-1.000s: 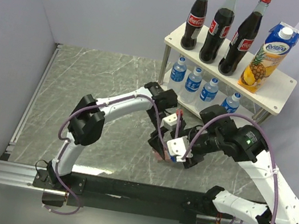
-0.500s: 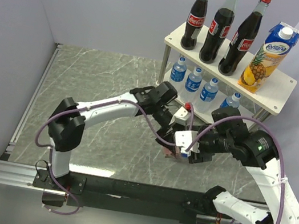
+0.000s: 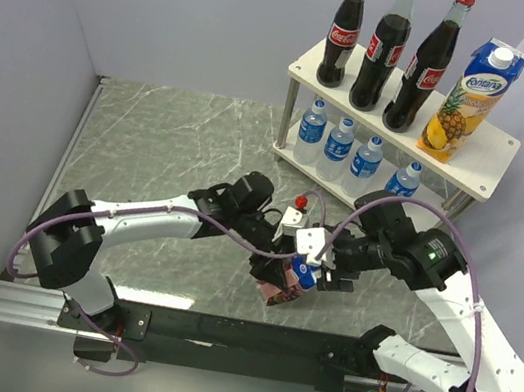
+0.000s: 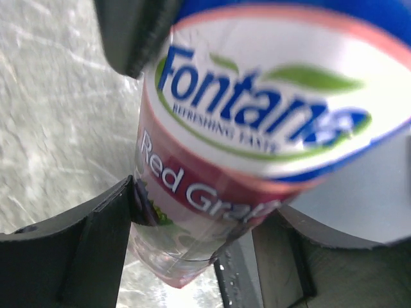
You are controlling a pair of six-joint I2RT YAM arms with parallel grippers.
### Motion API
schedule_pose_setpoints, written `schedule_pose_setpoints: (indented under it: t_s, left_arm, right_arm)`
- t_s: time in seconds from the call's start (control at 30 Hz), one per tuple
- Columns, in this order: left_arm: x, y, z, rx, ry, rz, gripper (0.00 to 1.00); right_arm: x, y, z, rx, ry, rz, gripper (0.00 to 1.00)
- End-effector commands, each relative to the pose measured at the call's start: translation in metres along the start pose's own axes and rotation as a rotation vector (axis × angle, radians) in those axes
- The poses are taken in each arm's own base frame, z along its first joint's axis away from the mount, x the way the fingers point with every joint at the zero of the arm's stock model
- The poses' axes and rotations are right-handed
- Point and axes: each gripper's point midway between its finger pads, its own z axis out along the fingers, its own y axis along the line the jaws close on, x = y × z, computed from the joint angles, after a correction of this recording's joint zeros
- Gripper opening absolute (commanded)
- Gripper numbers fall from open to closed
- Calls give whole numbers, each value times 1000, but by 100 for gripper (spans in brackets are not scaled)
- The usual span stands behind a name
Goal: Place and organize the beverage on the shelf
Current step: Adjust the drink at the center of the board.
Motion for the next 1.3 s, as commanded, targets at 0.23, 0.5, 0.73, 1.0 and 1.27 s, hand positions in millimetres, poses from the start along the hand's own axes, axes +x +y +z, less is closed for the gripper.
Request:
schedule_pose_setpoints:
  t_s: [0.23,0.5,0.73,1.0,1.27]
  left_arm:
    - [-40,-27,12,80,-125,131,0]
    - [-41,-11,1,-82,-142,141,0]
    - [-48,-4,-21,-237,-233,124,0]
    - [-54,1,-44,-391,-384,105,0]
    - [-51,22,-52,-596,-438,93,0]
  right_arm:
    - [-85,-103,-11,355,-308,-308,81]
    - [-71,-115,-5,374,-250,-203,83]
    - [-63,-121,-5,436,-253,-41,86]
    - [-59,-117,20,397,-329,89,87]
    - [-40,-111,45,368,-319,172,87]
